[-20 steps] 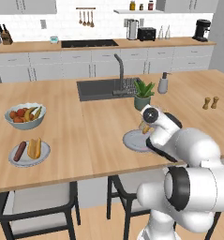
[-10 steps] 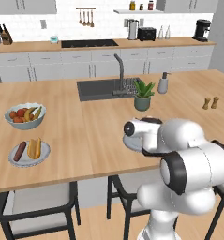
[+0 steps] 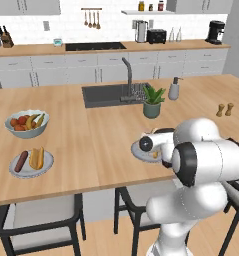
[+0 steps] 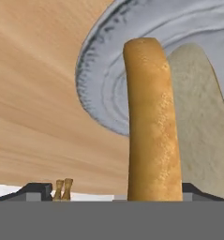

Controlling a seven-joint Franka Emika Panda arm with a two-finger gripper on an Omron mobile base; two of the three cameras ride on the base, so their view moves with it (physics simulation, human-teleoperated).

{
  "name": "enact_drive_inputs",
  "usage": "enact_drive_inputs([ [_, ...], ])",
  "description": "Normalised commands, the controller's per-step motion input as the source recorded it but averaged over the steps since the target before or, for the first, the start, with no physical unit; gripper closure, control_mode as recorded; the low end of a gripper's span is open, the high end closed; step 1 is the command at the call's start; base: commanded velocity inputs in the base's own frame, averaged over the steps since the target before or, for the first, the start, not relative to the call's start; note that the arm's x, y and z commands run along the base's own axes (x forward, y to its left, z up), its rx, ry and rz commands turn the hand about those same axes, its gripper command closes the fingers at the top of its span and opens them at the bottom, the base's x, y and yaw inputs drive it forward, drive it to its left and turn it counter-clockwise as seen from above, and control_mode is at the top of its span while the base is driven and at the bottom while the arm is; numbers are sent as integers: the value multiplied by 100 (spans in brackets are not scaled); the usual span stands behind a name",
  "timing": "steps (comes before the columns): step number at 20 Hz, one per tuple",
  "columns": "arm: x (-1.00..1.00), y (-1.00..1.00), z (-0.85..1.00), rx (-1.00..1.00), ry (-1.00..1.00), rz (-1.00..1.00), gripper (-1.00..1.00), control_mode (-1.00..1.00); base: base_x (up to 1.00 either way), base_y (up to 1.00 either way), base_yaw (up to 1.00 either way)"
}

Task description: Place one bun and one sausage from the bowl on each plate.

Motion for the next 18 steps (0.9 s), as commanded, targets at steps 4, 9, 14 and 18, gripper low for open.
enact_drive_inputs([
  [4,-24,0,-98,1,6,17,-100,-100,0,0,0],
  [9,-96,0,-100,1,11,16,-100,-100,0,0,0],
  [14,-100,13,-100,0,33,14,-100,-100,0,0,0],
  [18,-95,37,-100,0,46,14,-100,-100,0,0,0],
])
